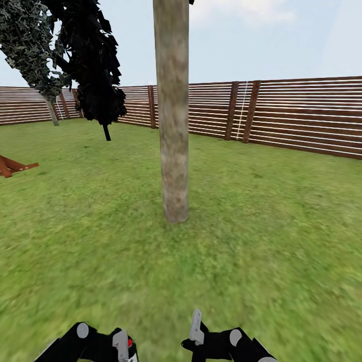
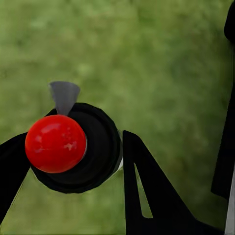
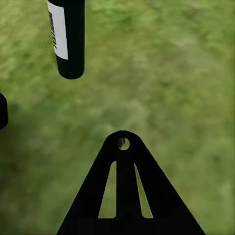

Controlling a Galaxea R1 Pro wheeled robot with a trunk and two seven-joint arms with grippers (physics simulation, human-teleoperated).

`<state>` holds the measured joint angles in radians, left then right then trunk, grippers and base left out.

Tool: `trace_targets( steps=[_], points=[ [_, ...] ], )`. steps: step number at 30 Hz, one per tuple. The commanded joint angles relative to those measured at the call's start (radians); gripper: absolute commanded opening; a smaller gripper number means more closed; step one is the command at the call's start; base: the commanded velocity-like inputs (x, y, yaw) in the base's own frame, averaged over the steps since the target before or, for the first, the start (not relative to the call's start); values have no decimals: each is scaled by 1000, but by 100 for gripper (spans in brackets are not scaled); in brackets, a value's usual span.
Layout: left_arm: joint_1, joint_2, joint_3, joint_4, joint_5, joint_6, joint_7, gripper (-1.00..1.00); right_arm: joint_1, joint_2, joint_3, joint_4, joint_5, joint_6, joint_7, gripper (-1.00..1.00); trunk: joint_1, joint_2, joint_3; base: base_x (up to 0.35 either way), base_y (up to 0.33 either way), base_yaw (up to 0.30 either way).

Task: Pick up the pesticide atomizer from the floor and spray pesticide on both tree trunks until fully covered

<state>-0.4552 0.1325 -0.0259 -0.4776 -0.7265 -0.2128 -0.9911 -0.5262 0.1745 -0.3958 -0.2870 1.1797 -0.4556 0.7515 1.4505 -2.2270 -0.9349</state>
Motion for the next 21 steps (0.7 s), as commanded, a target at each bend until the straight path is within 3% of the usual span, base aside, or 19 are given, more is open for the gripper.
trace_targets(
  steps=[1,6,8,10,11,16,21],
  points=[
    [-2,-11,-12,0,-2,5,0,-100,0,0,0,0,0,0,0,-100,0,0,0,0,0,0],
    [-3,-44,-33,-20,-5,28,0,-100,0,0,1,0,0,0,3,-100,0,0,0,0,0,0],
    [-3,-66,-33,-22,-44,31,0,-100,-1,0,0,-1,0,0,15,-100,0,0,0,0,0,0],
    [-3,-104,-31,-23,-114,49,3,-100,-1,0,0,-1,0,-1,23,-100,0,0,0,0,0,0],
    [-5,-110,-31,-24,-124,71,6,-100,-2,0,0,-1,0,-1,53,-100,0,0,0,0,0,0],
    [-7,-113,-31,-23,-125,74,7,-100,-2,0,0,-1,-1,-2,64,-100,0,0,0,0,0,0],
    [-7,-135,-31,-22,-126,75,11,-100,-7,0,0,-1,-2,-2,67,-100,0,0,0,0,0,0]
  ],
)
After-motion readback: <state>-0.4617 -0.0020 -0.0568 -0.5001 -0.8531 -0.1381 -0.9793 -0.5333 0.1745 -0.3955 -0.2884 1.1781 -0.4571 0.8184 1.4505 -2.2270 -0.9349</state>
